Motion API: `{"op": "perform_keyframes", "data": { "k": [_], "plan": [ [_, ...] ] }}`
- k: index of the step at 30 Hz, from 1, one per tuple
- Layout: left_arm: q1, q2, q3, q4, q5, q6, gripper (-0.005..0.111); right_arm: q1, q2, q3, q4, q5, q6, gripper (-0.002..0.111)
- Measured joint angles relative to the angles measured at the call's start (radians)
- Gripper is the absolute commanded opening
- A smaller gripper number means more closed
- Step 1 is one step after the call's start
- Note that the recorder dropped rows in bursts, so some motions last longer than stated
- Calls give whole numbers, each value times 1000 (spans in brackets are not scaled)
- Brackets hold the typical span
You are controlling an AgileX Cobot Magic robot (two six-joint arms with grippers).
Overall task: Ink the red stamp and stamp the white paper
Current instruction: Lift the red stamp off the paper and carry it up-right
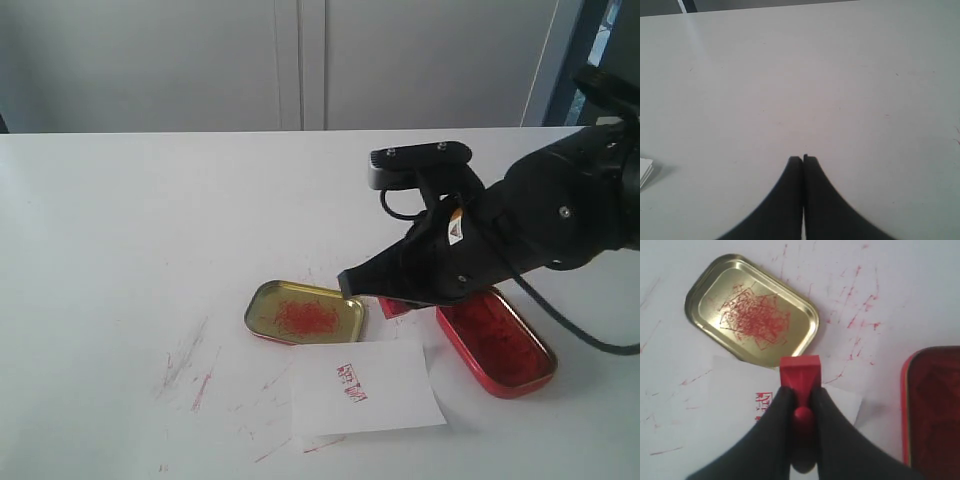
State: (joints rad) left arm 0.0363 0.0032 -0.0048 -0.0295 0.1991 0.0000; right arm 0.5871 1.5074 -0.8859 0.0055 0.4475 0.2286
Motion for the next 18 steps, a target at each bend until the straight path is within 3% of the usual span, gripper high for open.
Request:
{"op": "perform_keyframes", "data": {
  "k": [12,18],
  "plan": [
    [0,0,0,0,0,0,0,-159,0,0,27,-19,-76,0],
    [0,0,0,0,0,0,0,-256,0,0,246,-39,-269,0]
  ]
}}
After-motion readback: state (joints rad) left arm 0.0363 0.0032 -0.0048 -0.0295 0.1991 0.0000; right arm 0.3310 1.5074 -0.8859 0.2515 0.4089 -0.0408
